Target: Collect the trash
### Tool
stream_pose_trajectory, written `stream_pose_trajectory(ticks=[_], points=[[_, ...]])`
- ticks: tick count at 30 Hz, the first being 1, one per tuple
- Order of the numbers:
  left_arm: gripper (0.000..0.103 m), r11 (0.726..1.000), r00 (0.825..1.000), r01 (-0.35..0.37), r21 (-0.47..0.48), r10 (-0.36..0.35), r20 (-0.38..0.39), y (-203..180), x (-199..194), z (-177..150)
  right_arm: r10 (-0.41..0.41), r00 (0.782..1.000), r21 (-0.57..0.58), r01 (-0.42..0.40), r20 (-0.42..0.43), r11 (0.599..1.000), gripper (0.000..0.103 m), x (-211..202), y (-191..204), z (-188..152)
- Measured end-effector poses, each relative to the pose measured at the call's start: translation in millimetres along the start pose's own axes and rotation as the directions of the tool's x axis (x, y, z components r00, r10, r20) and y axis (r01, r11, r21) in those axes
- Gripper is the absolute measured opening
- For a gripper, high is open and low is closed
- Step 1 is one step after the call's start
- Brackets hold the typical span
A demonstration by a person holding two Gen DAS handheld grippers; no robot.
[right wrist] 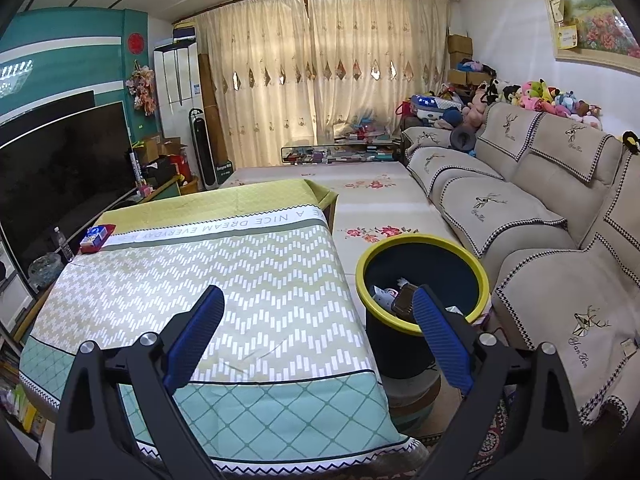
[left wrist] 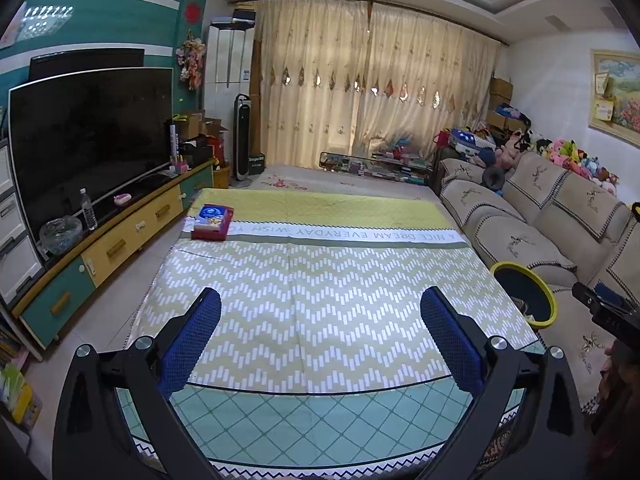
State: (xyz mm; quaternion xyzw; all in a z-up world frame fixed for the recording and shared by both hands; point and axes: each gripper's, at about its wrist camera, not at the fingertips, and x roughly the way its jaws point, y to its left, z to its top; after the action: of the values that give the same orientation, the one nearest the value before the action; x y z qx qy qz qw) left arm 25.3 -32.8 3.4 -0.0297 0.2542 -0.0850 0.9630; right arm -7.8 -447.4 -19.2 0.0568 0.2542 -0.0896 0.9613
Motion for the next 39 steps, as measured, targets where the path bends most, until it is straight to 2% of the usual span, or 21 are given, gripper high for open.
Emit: stream_pose_trajectory(ticks=[11, 39], points=[[0.098, 0.999, 0.999, 0.034, 0.010, -0.034, -0.042, -13, 13, -1, 0.016, 1.000, 0.004, -0.016, 0.001, 1.000, 0.090, -4, 1, -2], [0.098, 0.999, 0.997, 0.051, -0.005, -0.052, -0.054, -13, 15, -2, 0.030, 0.999, 0.001, -0.030, -0.020, 1.000, 0.091, 5, 10, -3]])
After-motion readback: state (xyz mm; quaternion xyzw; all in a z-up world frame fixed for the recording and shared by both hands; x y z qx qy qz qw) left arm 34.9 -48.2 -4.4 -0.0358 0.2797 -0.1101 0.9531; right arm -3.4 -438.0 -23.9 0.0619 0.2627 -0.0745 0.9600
